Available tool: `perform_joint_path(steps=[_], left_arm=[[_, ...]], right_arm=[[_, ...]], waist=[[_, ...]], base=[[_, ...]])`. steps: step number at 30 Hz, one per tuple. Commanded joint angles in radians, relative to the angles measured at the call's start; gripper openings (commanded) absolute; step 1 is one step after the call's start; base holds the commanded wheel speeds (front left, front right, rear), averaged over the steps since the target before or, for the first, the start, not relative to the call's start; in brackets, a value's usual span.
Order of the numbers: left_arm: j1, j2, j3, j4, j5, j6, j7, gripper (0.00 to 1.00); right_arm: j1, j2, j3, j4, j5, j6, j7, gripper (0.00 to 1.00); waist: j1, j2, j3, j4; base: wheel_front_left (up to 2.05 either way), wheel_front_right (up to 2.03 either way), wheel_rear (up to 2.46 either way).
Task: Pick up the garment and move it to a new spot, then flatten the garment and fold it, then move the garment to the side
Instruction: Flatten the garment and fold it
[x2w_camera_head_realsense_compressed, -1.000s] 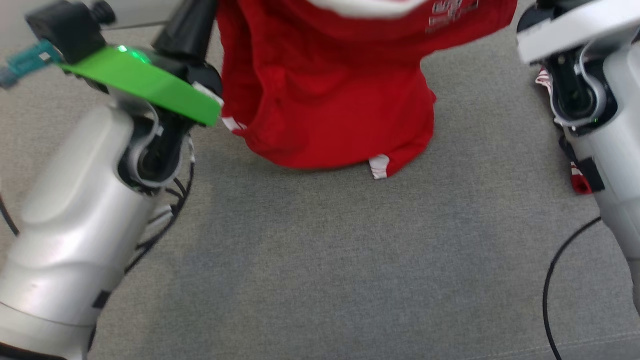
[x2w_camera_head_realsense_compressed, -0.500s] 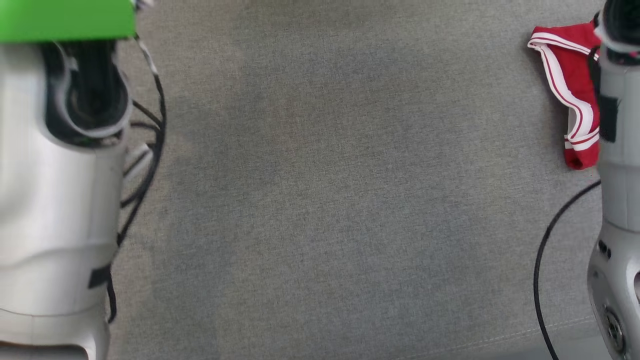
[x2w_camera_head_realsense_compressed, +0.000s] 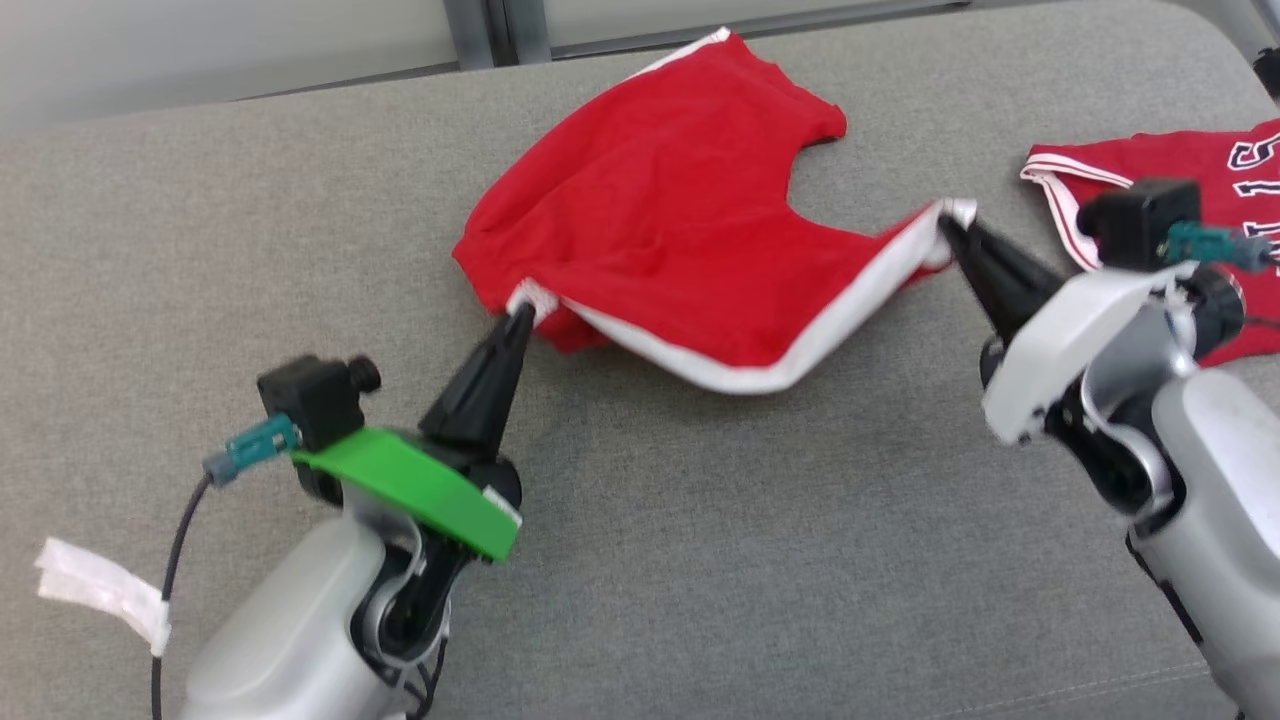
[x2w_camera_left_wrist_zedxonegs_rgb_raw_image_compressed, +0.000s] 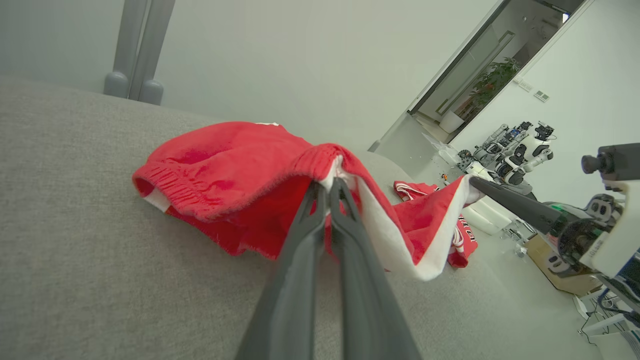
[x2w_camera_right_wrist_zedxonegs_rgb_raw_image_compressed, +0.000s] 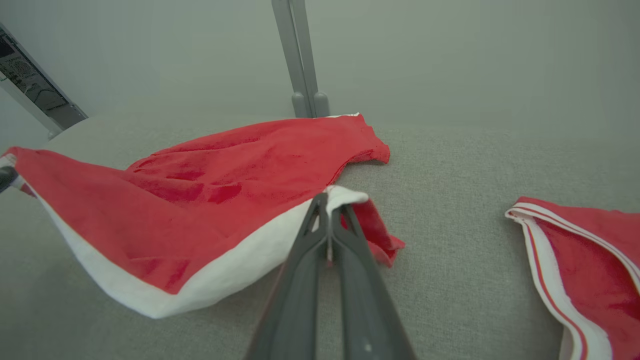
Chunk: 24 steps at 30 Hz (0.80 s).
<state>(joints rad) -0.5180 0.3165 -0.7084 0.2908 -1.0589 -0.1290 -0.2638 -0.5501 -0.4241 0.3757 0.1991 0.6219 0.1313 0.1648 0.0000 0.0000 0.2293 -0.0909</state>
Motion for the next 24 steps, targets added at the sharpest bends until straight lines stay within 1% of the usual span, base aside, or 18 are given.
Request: perform_joint_path(steps=[1,3,9,11,14,15,19,24], left_arm=[[0.038,0.024,-0.024,0.005,-0.031,-0.002,0.0,0.0],[0.084,0.061,-0.063,0.021,-0.057,-0.002,0.0,0.0],[0.203,0.125,-0.161,0.026,-0.128,-0.002,0.028,0.0],[0.232,0.152,-0.184,0.017,-0.148,-0.002,0.04,0.0],[0.271,0.176,-0.204,-0.003,-0.169,-0.002,0.05,0.0],[0.284,0.187,-0.213,-0.009,-0.176,-0.002,0.058,0.0],[0.327,0.223,-0.254,-0.031,-0.198,-0.002,0.12,0.0],[0.365,0.26,-0.293,-0.103,-0.242,0.001,0.219,0.0]], right_arm=[[0.056,-0.017,0.006,-0.023,0.022,-0.001,0.041,0.0],[0.127,-0.047,0.006,-0.066,0.042,-0.001,0.106,0.0],[0.369,-0.095,-0.04,-0.187,0.089,-0.001,0.277,0.0],[0.461,-0.108,-0.047,-0.232,0.1,-0.001,0.358,0.0],[0.573,-0.122,-0.078,-0.284,0.13,-0.001,0.488,0.0],[0.614,-0.122,-0.099,-0.303,0.139,-0.001,0.541,0.0],[0.725,-0.101,-0.18,-0.374,0.132,-0.001,0.68,0.0],[0.804,-0.053,-0.291,-0.456,0.097,-0.001,0.787,0.0]], waist=[[0.0,0.0,-0.056,0.003],[0.0,0.0,-0.077,0.0],[0.0,0.0,-0.119,0.022],[0.0,0.0,-0.126,0.03],[0.0,0.0,-0.131,0.042],[0.0,0.0,-0.131,0.046],[0.0,0.0,-0.127,0.055],[0.0,0.0,-0.119,0.071]], base=[[0.0,0.0,0.0],[0.0,0.0,0.0],[0.0,0.0,0.0],[0.0,0.0,0.0],[0.0,0.0,0.0],[0.0,0.0,0.0],[0.0,0.0,0.0],[0.0,0.0,0.0]])
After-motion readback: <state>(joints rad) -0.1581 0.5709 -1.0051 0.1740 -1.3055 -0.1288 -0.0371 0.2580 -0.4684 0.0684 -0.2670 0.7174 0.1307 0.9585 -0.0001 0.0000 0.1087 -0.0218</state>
